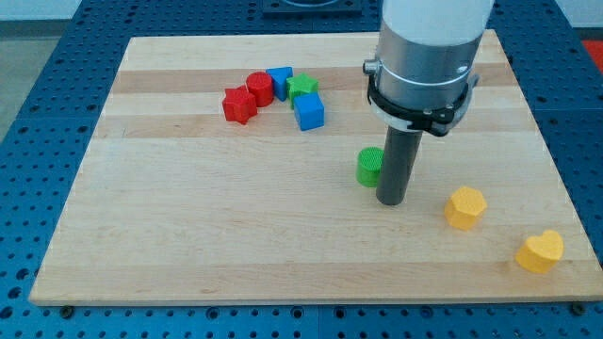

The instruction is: Place green circle to the bottom of the blue cube

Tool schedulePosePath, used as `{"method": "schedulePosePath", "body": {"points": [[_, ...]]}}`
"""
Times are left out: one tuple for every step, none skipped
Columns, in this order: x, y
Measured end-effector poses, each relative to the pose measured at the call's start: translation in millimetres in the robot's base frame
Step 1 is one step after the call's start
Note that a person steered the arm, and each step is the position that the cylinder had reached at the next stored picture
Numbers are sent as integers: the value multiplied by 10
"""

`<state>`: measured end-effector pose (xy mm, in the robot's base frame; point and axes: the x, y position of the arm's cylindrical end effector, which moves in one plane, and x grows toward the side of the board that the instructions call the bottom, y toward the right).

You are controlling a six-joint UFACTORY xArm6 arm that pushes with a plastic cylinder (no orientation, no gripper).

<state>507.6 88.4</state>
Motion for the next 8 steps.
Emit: {"method": "schedulePosePath", "body": {"points": [[0, 0], [-14, 0], [-103, 0], [-213, 0], [-284, -70], [-366, -167], [-440, -246], [-495, -375]]}}
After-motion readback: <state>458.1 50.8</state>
